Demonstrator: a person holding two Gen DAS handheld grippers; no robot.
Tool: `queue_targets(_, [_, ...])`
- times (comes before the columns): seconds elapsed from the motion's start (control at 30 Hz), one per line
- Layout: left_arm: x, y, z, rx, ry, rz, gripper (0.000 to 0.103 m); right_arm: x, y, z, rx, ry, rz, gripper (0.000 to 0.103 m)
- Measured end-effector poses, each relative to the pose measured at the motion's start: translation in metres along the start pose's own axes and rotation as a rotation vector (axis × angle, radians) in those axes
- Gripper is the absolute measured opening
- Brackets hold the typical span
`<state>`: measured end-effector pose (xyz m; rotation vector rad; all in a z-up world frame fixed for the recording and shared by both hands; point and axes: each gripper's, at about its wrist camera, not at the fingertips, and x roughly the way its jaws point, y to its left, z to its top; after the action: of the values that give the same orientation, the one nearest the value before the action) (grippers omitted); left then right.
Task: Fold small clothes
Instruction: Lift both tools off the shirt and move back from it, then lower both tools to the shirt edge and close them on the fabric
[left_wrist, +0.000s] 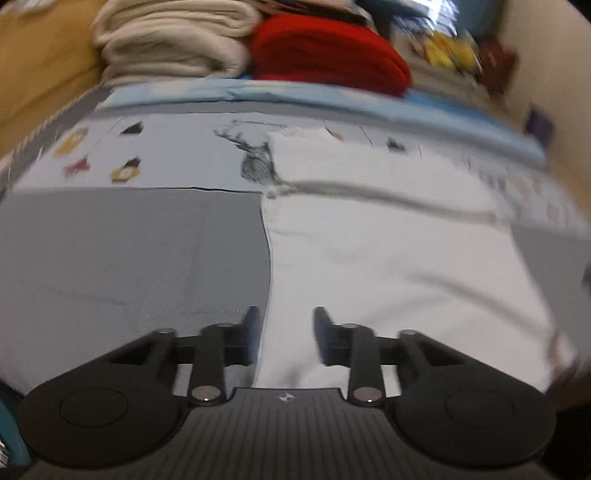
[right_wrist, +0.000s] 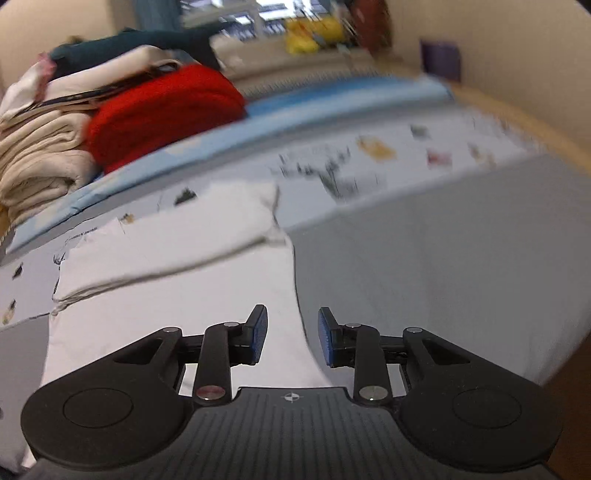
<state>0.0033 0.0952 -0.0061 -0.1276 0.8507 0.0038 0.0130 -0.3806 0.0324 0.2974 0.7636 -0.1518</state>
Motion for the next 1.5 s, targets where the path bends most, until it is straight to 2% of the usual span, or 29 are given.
queue_targets(0.03, [0.000,0.006,0.001,-0.019,-0.002,0.000,0.009,0.004,-0.002,-0.003,0.011,0.021,-0.003,0.031])
queue_targets(0.1, [0.003,0.017,0.001,-0.060,0.029,-0.002,0.008,0.011,-0.007,-0.007,0.032,0.057,-0.015,0.031])
queue_targets(0.2, [0.016,0.033,-0.004,-0.166,0.136,-0.062,0.009,0.021,-0.013,-0.010,0.088,0.118,-0.008,0.031])
queue_targets(0.27, [0.027,0.039,-0.008,-0.209,0.200,-0.076,0.009,0.029,-0.015,-0.015,0.112,0.154,-0.005,0.031])
queue_targets(0.43, [0.042,0.049,-0.015,-0.241,0.269,-0.069,0.011,0.044,-0.019,-0.023,0.102,0.233,-0.043,0.031])
queue_targets(0.63, [0.060,0.040,-0.023,-0.184,0.349,-0.035,0.015,0.055,-0.032,-0.027,0.119,0.289,-0.080,0.031])
queue_targets(0.83, [0.068,0.038,-0.025,-0.174,0.370,-0.008,0.015,0.066,-0.041,-0.038,0.131,0.365,-0.081,0.033])
queue_targets(1.13, [0.070,0.033,-0.024,-0.158,0.372,0.009,0.015,0.069,-0.037,-0.049,0.067,0.407,-0.115,0.035])
queue_targets(1.2, [0.070,0.030,-0.024,-0.153,0.370,0.007,0.019,0.069,-0.034,-0.051,0.034,0.412,-0.118,0.036])
queue_targets(1.27, [0.069,0.030,-0.024,-0.153,0.366,0.002,0.032,0.069,-0.030,-0.052,0.006,0.414,-0.122,0.036])
queue_targets(1.33, [0.069,0.031,-0.023,-0.144,0.360,0.031,0.043,0.067,-0.028,-0.053,-0.005,0.413,-0.124,0.036])
queue_targets(1.4, [0.069,0.034,-0.024,-0.151,0.369,0.034,0.043,0.067,-0.027,-0.053,-0.003,0.409,-0.126,0.036])
queue_targets(1.5, [0.074,0.030,-0.027,-0.139,0.391,0.002,0.043,0.067,-0.027,-0.053,0.001,0.407,-0.130,0.036])
